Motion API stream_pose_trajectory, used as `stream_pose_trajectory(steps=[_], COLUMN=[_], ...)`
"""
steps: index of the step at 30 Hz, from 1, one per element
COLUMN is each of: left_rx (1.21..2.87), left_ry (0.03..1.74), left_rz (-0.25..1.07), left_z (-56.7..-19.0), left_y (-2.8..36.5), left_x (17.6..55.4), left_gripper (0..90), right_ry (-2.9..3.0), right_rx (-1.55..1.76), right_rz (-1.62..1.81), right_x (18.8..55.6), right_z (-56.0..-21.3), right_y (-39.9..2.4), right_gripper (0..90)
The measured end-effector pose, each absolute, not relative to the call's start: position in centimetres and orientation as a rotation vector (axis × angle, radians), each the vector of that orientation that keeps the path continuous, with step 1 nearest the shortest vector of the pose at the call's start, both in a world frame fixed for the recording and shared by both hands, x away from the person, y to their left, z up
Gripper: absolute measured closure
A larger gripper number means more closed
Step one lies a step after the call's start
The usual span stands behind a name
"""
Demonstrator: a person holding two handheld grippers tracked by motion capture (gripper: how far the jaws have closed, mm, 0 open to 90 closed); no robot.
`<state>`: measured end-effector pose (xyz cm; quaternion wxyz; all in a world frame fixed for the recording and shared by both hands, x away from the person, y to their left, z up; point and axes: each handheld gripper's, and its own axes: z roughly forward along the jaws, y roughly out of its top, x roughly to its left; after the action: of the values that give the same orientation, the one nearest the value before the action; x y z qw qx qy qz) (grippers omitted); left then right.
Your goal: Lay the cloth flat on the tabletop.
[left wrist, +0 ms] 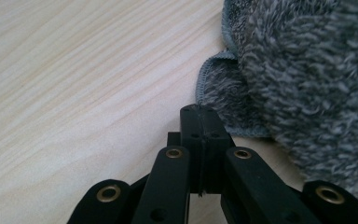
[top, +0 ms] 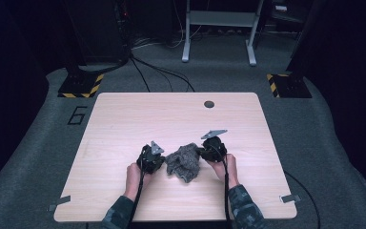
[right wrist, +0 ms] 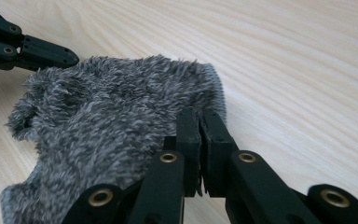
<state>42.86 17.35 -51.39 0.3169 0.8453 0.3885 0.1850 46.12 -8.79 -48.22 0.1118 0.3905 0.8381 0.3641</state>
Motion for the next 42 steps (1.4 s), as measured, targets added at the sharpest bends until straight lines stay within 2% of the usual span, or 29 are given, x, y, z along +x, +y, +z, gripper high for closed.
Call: stream_pose_trajectory(steps=[5,6,8,11,13,14,16,20,21,25,42], left_rx=[2.215,2.209,2.180,2.199,2.206,2.208,2.223,2.243,2.246,2.241,2.208], left_ry=[1.018,1.014,1.013,1.028,1.026,1.019,1.002,0.969,0.976,0.993,1.046], left_rz=[0.477,0.476,0.472,0.412,0.401,0.395,0.402,0.430,0.438,0.464,0.487], left_z=[-51.4,-51.3,-51.2,-51.2,-51.4,-51.4,-51.3,-51.3,-51.3,-51.3,-51.1], left_y=[17.7,17.7,17.6,17.3,17.0,16.9,16.7,16.1,16.0,16.1,18.9], left_x=[42.7,42.7,42.9,43.6,43.9,44.0,44.0,43.7,43.7,43.6,42.6], left_gripper=[90.0,90.0,89.4,57.2,53.0,53.2,60.2,84.7,87.1,89.1,89.3], right_ry=[2.438,2.433,2.422,2.425,2.460,2.467,2.472,2.510,2.510,2.489,2.341], right_rx=[1.135,1.145,1.159,1.165,1.186,1.187,1.197,1.172,1.169,1.133,1.170], right_rz=[1.087,1.089,1.092,1.109,1.094,1.093,1.080,1.053,1.046,1.043,1.094], right_x=[45.8,45.9,46.3,47.1,47.7,47.9,48.2,48.5,48.4,47.8,45.7], right_z=[-47.6,-47.5,-47.5,-47.6,-47.9,-48.1,-48.5,-49.2,-49.2,-48.8,-46.4], right_y=[-9.9,-9.9,-9.7,-9.0,-8.3,-8.1,-7.4,-6.9,-6.8,-7.1,-12.0], right_gripper=[86.8,82.7,67.7,52.3,49.2,49.2,53.3,73.1,77.9,84.3,84.5])
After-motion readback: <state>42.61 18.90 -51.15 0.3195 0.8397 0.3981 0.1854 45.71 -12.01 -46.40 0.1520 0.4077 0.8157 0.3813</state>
